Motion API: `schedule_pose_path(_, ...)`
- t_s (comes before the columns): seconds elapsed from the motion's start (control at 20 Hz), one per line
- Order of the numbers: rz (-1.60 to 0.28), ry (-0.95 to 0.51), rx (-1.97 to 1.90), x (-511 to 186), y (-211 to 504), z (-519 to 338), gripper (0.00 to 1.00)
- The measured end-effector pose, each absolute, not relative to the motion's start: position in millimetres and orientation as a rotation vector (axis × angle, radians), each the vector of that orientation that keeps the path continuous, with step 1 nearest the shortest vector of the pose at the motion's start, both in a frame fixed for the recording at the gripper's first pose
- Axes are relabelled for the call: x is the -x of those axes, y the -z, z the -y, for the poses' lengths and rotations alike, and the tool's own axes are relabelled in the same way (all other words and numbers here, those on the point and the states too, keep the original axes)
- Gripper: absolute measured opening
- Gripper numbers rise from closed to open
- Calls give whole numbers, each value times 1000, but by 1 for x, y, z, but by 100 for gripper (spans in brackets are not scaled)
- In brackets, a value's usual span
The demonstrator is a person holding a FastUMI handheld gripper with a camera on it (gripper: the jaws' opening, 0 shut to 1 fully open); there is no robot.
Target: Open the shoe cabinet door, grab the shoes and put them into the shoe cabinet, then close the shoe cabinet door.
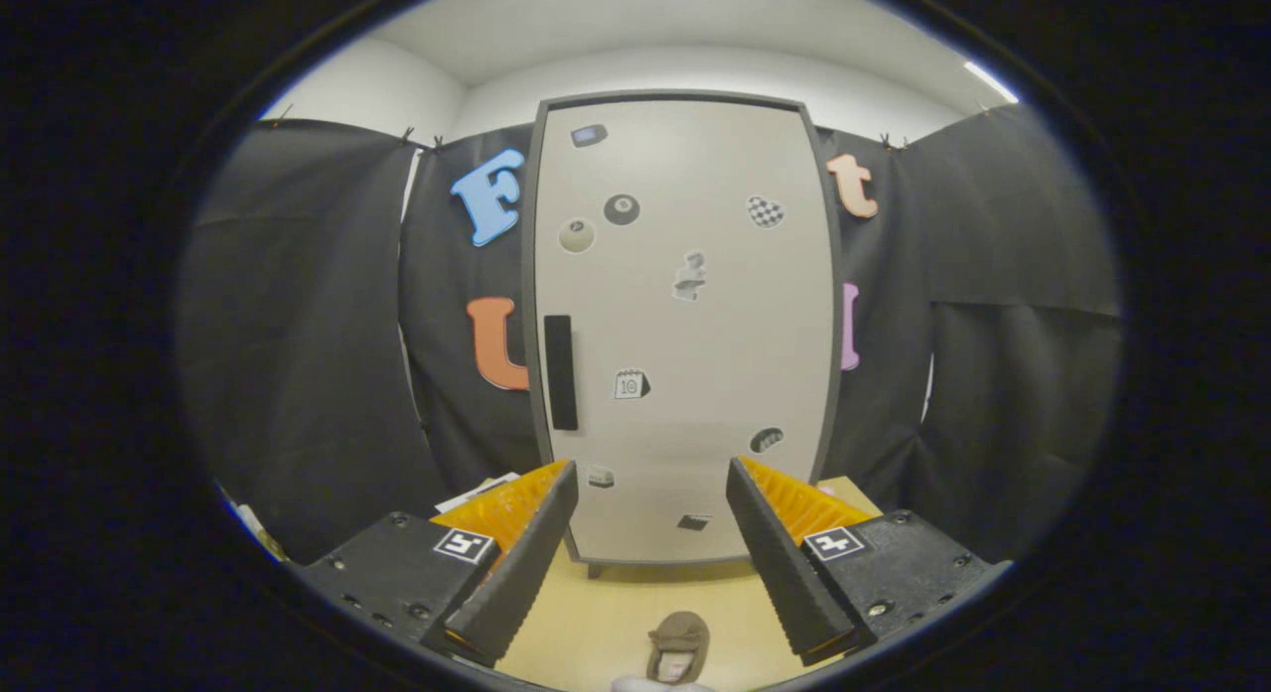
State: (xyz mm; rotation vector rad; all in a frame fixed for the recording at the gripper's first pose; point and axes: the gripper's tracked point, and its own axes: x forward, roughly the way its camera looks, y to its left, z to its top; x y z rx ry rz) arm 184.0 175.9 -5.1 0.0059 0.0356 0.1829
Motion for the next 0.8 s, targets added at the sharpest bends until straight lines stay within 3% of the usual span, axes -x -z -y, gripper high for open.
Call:
schedule_pose_path(0.4, -54, -284, -16, -289, -8, -255, 99)
schedule_pose_path(0.7, -57, -278, -14, -339, -18, -280, 99)
schedule_pose_path(0.8, -69, -278, -20, -347, -15, -283, 92)
